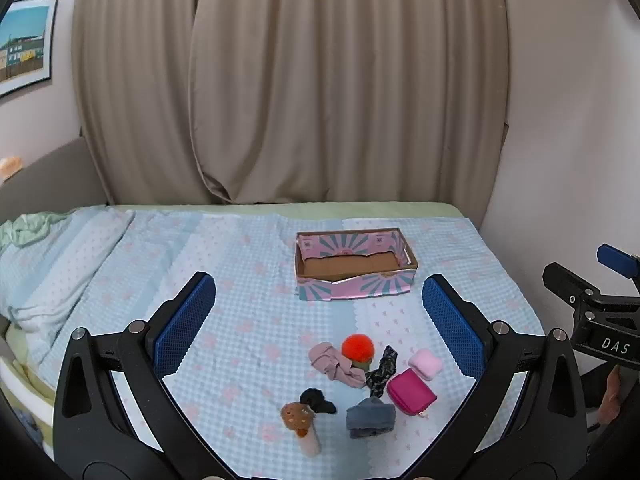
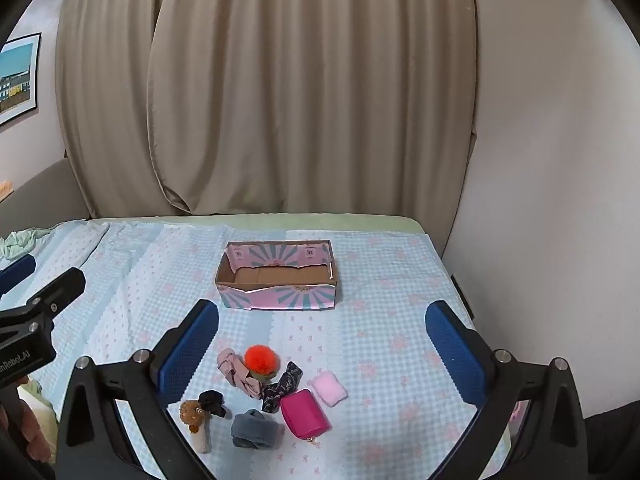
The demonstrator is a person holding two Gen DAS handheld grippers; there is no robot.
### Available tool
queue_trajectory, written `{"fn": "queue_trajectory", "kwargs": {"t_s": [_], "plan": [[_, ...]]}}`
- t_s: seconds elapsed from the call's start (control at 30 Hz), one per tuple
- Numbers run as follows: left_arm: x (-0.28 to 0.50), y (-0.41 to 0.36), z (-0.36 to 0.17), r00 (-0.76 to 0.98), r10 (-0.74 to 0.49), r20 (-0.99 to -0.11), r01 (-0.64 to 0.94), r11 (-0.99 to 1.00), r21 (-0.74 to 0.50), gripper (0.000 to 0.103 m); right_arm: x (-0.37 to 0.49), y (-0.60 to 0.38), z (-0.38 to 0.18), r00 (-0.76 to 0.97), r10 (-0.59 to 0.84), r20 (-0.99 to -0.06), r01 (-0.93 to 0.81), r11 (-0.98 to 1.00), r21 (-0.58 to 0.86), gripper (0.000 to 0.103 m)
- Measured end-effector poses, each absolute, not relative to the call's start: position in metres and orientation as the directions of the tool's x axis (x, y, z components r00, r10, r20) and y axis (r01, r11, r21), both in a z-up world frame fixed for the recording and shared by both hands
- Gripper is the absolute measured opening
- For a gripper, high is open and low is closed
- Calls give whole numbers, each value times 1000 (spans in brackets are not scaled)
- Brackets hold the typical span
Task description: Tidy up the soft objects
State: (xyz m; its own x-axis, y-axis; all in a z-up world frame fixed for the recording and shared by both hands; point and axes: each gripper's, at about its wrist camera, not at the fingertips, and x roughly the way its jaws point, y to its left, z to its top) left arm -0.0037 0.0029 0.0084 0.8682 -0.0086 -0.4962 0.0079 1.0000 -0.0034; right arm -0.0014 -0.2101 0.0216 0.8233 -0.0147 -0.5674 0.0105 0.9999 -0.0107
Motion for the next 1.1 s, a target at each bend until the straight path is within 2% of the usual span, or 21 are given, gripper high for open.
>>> {"fn": "queue_trajectory", "kwargs": {"t_s": [1.1], "plan": [[-5, -2, 9, 872, -20, -490, 30, 999, 12, 103, 9, -220, 10, 837, -5, -547, 9, 1000, 5, 103]]}}
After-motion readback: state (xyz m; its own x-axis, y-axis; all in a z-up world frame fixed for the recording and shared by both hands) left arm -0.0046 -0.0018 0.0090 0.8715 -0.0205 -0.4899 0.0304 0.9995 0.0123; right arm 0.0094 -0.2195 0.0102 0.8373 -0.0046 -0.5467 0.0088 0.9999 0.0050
